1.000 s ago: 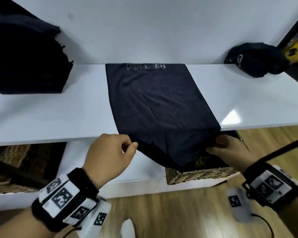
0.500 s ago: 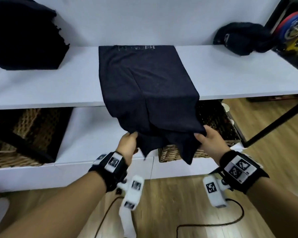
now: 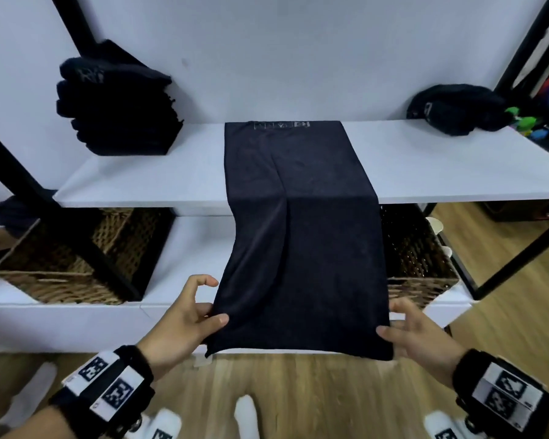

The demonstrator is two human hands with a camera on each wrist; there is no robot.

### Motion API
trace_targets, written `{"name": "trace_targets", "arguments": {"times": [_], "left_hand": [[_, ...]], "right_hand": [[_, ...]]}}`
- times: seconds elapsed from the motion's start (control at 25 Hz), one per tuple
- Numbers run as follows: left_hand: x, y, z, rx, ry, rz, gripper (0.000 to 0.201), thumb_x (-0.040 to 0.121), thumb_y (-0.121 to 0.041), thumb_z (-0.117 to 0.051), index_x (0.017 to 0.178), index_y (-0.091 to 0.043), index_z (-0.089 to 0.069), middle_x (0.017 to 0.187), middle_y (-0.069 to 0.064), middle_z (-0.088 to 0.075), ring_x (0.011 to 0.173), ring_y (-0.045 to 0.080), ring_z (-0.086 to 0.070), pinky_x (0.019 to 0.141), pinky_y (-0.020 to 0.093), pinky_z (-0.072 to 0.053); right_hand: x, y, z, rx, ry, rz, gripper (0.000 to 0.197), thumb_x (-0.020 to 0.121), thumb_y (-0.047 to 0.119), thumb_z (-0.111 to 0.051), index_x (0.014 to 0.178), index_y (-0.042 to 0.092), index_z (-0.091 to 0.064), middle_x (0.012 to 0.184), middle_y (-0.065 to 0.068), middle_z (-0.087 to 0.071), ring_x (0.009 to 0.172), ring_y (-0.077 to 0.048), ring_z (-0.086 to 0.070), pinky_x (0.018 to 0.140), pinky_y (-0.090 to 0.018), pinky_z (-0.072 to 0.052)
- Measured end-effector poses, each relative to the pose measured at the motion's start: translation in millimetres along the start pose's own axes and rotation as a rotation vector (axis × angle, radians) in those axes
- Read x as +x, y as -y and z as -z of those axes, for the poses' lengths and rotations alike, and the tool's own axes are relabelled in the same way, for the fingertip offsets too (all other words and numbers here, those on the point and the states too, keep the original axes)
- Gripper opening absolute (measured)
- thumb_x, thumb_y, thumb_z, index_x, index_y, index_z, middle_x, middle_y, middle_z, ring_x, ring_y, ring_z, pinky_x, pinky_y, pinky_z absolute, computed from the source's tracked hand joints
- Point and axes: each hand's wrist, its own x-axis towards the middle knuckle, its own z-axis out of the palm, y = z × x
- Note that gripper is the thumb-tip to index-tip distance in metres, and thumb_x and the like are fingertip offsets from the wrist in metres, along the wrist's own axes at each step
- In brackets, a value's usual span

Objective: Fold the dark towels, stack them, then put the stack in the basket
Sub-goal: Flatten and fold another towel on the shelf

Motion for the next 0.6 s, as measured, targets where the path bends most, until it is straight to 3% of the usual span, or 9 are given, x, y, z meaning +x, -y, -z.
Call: {"name": "trace_targets", "arguments": {"times": [0.16,0.28,0.36,0.4,0.44,0.52,0.6], "left_hand": [[-41.0,-10.5,12.1,0.143,0.125,-0.027,0.011,0.091,-0.006,-0.062,0.095,-0.016,-0.059,0.059,0.007,-0.056,0.053,0.018,-0.048,0.051,0.025,-0.039],[-60.0,-27.8,22.0,0.154,0.133,0.014,0.002,0.089,-0.018,-0.066,0.089,-0.016,-0.064,0.056,0.006,-0.047,0.043,0.019,-0.048,0.045,0.023,-0.038],[-63.1,-50.8,32.6,0.123,0.112,-0.03,0.025,0.079,-0.037,-0.075,0.085,-0.013,-0.071,0.058,0.01,-0.047,0.046,0.019,-0.048,0.045,0.022,-0.039],[-60.1,-62.9,40.1,0.086,0.085,-0.067,0.044,0.067,-0.046,-0.083,0.088,-0.008,-0.073,0.064,0.014,-0.054,0.053,0.021,-0.051,0.048,0.023,-0.042],[-54.5,-76.1,47.3,0.021,0.057,-0.105,0.058,0.054,-0.044,-0.09,0.092,-0.003,-0.073,0.076,0.02,-0.063,0.064,0.026,-0.058,0.055,0.024,-0.049],[-38.7,-109.2,59.2,-0.103,0.043,-0.203,0.067,0.04,-0.025,-0.093,0.098,-0.002,-0.073,0.096,0.026,-0.069,0.086,0.033,-0.068,0.072,0.03,-0.057],[-15.7,-146.6,67.6,-0.11,-0.034,-0.321,0.066,0.041,-0.023,-0.095,0.099,-0.002,-0.071,0.095,0.024,-0.071,0.09,0.033,-0.071,0.076,0.029,-0.059]], "right_hand": [[-45.3,-0.2,3.4,0.024,0.102,0.025,0.034,0.093,-0.002,-0.056,0.105,0.018,-0.032,0.089,-0.026,-0.071,0.066,-0.033,-0.06,0.059,-0.041,-0.049],[-73.1,12.0,15.0,-0.006,0.279,0.016,0.037,0.086,0.001,-0.066,0.098,0.009,-0.033,0.074,-0.027,-0.064,0.058,-0.033,-0.055,0.051,-0.034,-0.046],[-80.0,38.8,25.4,0.042,0.251,0.072,0.028,0.08,-0.003,-0.066,0.092,0.001,-0.041,0.065,-0.023,-0.055,0.056,-0.034,-0.054,0.048,-0.036,-0.049],[-78.3,58.0,30.8,0.097,0.197,0.122,0.023,0.077,-0.002,-0.067,0.092,-0.002,-0.049,0.069,-0.023,-0.053,0.059,-0.035,-0.054,0.049,-0.037,-0.052],[-74.4,80.0,36.0,0.151,0.153,0.185,0.024,0.072,0.003,-0.068,0.093,-0.004,-0.058,0.076,-0.023,-0.051,0.065,-0.036,-0.052,0.052,-0.038,-0.055],[-60.7,125.4,44.0,0.228,0.081,0.319,0.029,0.069,0.006,-0.066,0.097,0.0,-0.069,0.084,-0.024,-0.055,0.075,-0.036,-0.057,0.062,-0.036,-0.06],[-42.0,168.5,48.3,0.27,0.021,0.415,0.037,0.067,0.0,-0.065,0.104,0.0,-0.066,0.091,-0.02,-0.07,0.083,-0.031,-0.071,0.066,-0.032,-0.061]]}}
